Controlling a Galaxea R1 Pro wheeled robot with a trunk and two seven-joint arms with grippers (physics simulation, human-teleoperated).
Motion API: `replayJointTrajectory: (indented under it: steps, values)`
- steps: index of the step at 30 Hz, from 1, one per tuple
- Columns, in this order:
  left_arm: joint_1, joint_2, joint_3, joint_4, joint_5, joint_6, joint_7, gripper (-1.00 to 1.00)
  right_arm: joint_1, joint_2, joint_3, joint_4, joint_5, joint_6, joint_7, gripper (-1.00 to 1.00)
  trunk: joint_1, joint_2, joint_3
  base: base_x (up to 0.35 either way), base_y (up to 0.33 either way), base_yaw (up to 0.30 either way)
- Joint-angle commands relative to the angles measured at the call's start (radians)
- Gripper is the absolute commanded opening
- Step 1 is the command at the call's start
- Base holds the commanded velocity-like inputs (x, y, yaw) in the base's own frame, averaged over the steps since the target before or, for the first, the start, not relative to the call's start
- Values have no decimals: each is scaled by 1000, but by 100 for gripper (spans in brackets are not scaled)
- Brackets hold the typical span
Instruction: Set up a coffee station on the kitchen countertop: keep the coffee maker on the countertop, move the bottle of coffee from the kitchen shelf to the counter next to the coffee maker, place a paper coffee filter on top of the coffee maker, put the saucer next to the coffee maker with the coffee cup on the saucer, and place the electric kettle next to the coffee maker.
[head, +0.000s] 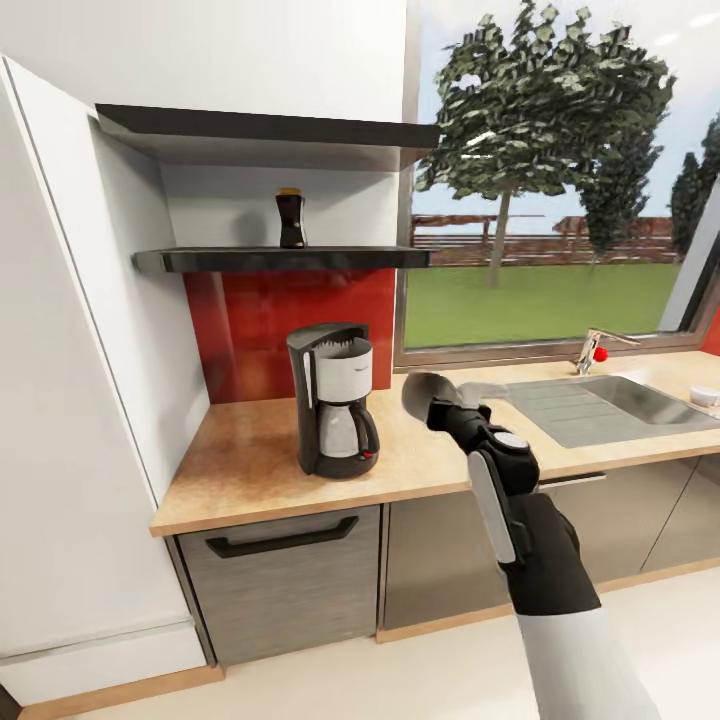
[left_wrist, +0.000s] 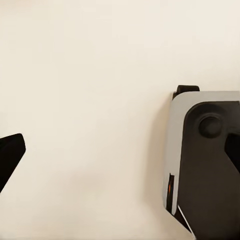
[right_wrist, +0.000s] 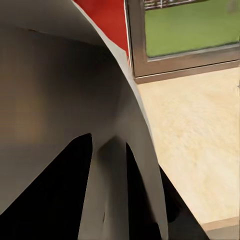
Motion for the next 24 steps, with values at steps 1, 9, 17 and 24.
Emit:
replayJointTrajectory:
  steps: [1,9,17,24]
  values:
    - [0,0,1,1,3,-1,-1,100,-37,0,1,8,-15,35,-10,-100,0,-1,-1,0,0,0]
    - [0,-1,0,2,3,3,-1,100,-340,22,-1,184,-21,257,-13,-100,0,-1,-1,0,0,0]
    - [1,2,0,4,3,4,-3,100,-509,55,-73,313,-20,326,-22,-100,0,-1,-1,0,0,0]
    - [2,2,0,4,3,4,-6,100,-727,55,-398,679,-22,327,-25,-100,0,-1,-1,0,0,0]
